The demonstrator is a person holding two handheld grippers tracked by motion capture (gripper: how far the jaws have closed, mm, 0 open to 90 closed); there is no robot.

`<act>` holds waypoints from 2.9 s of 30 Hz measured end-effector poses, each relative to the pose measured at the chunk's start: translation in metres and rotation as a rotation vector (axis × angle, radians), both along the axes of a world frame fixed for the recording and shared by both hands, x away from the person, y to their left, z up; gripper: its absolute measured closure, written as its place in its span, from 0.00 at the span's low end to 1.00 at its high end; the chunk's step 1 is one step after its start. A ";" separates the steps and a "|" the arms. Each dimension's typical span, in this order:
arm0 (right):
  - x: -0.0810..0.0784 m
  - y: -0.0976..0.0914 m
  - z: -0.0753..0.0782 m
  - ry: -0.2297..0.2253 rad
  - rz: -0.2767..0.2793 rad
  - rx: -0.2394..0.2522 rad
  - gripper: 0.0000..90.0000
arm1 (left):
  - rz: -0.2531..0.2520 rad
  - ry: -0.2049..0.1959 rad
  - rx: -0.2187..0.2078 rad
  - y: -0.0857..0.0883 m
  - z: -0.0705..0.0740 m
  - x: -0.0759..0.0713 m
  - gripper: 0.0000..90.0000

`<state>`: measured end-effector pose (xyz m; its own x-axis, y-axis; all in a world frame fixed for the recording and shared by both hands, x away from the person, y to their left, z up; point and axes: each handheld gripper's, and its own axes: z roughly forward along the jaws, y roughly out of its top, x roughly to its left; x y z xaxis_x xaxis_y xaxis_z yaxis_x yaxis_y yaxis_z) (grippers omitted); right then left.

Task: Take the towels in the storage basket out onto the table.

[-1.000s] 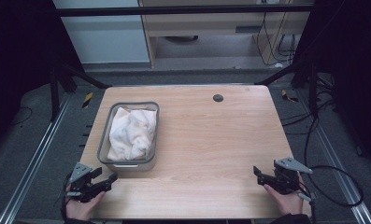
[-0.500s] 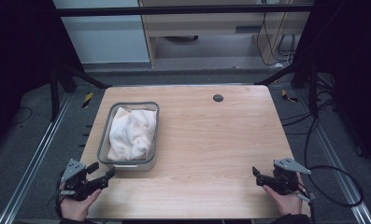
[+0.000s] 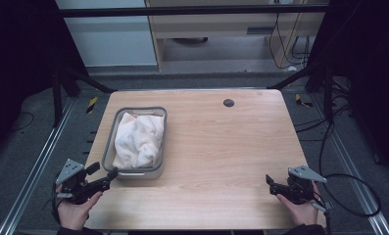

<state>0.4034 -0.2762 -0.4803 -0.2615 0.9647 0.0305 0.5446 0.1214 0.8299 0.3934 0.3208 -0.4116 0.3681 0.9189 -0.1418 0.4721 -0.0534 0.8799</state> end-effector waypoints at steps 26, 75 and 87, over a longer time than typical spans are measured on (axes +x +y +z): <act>0.001 -0.004 -0.005 0.006 -0.006 -0.018 0.13 | -0.067 -0.028 0.026 -0.024 0.044 0.039 0.24; 0.003 -0.002 -0.007 0.033 0.018 -0.021 0.11 | -0.103 0.142 0.195 -0.061 0.054 0.111 0.15; 0.004 -0.003 -0.008 0.037 0.024 -0.030 0.10 | -0.118 0.171 0.241 -0.077 0.049 0.122 0.11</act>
